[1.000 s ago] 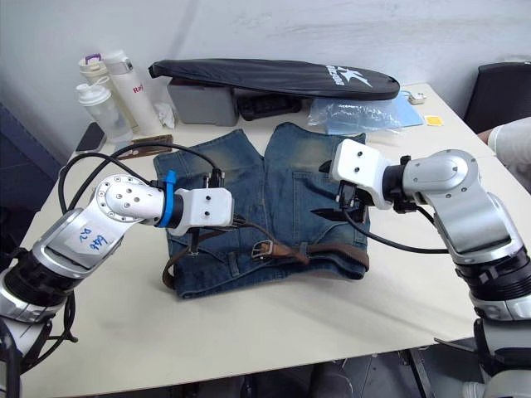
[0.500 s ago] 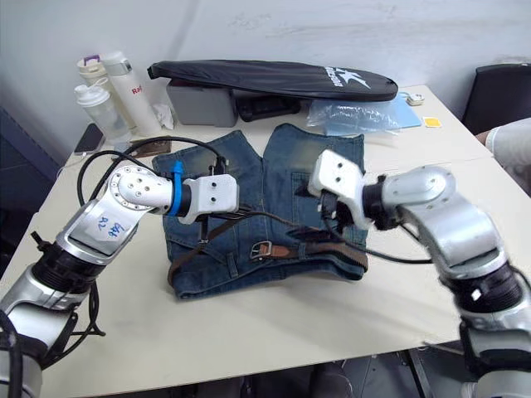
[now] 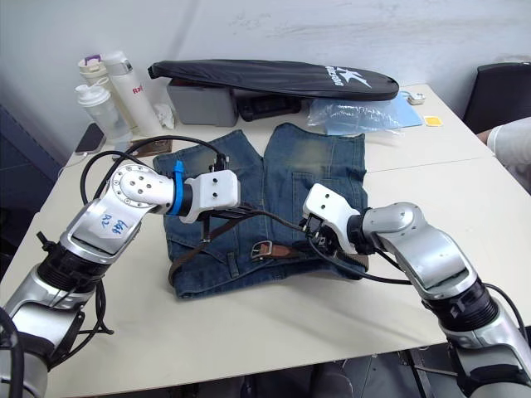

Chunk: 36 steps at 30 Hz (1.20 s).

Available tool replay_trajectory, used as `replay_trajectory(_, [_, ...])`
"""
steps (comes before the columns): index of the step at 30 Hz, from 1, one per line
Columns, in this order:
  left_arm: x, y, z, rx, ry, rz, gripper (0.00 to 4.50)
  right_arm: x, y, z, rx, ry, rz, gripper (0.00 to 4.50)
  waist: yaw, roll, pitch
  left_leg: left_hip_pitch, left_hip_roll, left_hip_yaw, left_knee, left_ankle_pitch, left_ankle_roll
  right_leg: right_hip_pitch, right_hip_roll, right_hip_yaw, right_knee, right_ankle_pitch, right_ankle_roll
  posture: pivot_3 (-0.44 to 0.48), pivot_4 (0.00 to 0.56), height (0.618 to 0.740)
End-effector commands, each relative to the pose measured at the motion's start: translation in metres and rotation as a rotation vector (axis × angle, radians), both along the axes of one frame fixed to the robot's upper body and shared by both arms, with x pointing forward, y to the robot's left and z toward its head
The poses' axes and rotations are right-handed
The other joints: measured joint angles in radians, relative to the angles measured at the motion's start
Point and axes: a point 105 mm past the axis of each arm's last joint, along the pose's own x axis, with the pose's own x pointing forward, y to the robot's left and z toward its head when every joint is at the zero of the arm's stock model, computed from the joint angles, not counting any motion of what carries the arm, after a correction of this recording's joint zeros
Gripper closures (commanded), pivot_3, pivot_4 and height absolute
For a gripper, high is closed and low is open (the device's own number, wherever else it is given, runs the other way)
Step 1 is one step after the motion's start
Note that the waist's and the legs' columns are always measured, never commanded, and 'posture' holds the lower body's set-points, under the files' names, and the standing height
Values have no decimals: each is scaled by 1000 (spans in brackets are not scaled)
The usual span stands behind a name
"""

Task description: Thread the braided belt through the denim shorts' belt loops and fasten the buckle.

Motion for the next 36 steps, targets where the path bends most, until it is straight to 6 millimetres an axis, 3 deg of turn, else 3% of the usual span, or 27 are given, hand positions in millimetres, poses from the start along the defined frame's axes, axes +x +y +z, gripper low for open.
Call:
replay_trajectory(1, [2, 3, 16, -13, -47, 24, 4500, 10, -12, 9, -79, -148, -11, 3690, 0, 0, 0, 0, 0, 0, 0, 1, 1, 0, 0, 0, 0, 0, 0, 0, 150, 622])
replay_trajectory(3, [3, 2, 16, -23, -45, 34, 4500, 11, -13, 9, -70, -161, -16, 4472, 0, 0, 0, 0, 0, 0, 0, 1, 1, 0, 0, 0, 0, 0, 0, 0, 150, 622])
replay_trajectory(6, [5, 2, 26, -91, -19, 71, 4500, 14, -14, 12, -74, -186, -15, 4472, 0, 0, 0, -1, 0, 0, 0, 1, 1, 0, 0, 0, 0, 0, 0, 0, 150, 622])
replay_trajectory(9, [-1, 3, 34, -225, 135, 111, 3537, 20, -14, 19, -77, -237, -24, 4500, -1, 0, 0, -3, 0, 0, 1, 1, 2, -1, 0, 0, 0, 0, 0, 0, 150, 622])
replay_trajectory(13, [6, 21, 63, -518, 407, 320, 1773, 38, -9, 37, -60, -360, -86, 4500, -1, 0, 0, -3, 0, 0, 2, 4, 5, -1, 0, 0, 0, 0, 0, 0, 150, 622])
replay_trajectory(15, [10, 40, 92, -723, 543, 406, 1169, 44, -6, 46, -52, -425, -109, 4500, -1, -1, 1, -5, 0, 0, 1, 5, 7, -1, 0, 0, 0, 0, 0, 0, 150, 622])
replay_trajectory(18, [8, 63, 110, -887, 673, 443, 36, 46, 4, 53, -48, -506, -103, 4500, -6, -2, 1, -5, 0, 0, 0, 8, 10, -1, 1, 0, 1, 0, 0, 0, 150, 622])
replay_trajectory(20, [7, 73, 111, -973, 757, 427, 36, 47, 17, 56, -57, -595, -71, 4500, -12, -2, 1, -4, -1, 0, 1, 9, 9, -1, -1, 2, 6, 0, 0, 0, 150, 622])
replay_trajectory(22, [-4, 68, 102, -959, 855, 359, 36, 46, 29, 60, -70, -689, -32, 4500, -21, -2, 0, -3, 0, -2, 4, 9, 8, -1, -2, 5, 15, 0, 0, 0, 150, 622])
replay_trajectory(25, [-36, 60, 80, -873, 1041, 240, 36, 43, 45, 69, -110, -865, 31, 4500, -30, -2, -3, -6, 10, -5, 9, 10, -9, -13, -1, 18, 24, 0, 0, 0, 150, 622])
replay_trajectory(29, [-50, 55, 60, -956, 1169, 270, 36, 39, 53, 69, -186, -1036, 102, 4500, -28, -6, -5, -8, 13, -13, 20, 9, -26, -17, 1, 29, 37, 0, 0, 0, 150, 622])
replay_trajectory(32, [-52, 49, 43, -1021, 1168, 313, 36, 37, 55, 65, -186, -1065, 125, 4500, -23, -7, -5, -6, 14, -17, 23, 3, -36, -18, 1, 31, 44, 0, 0, 0, 150, 622])
replay_trajectory(36, [-38, 28, 27, -1331, 1107, 513, 36, 30, 59, 60, -173, -1088, 162, 4500, -20, -4, -7, -10, 13, -15, 25, 1, -37, -17, 2, 30, 48, 0, 0, 0, 150, 622])
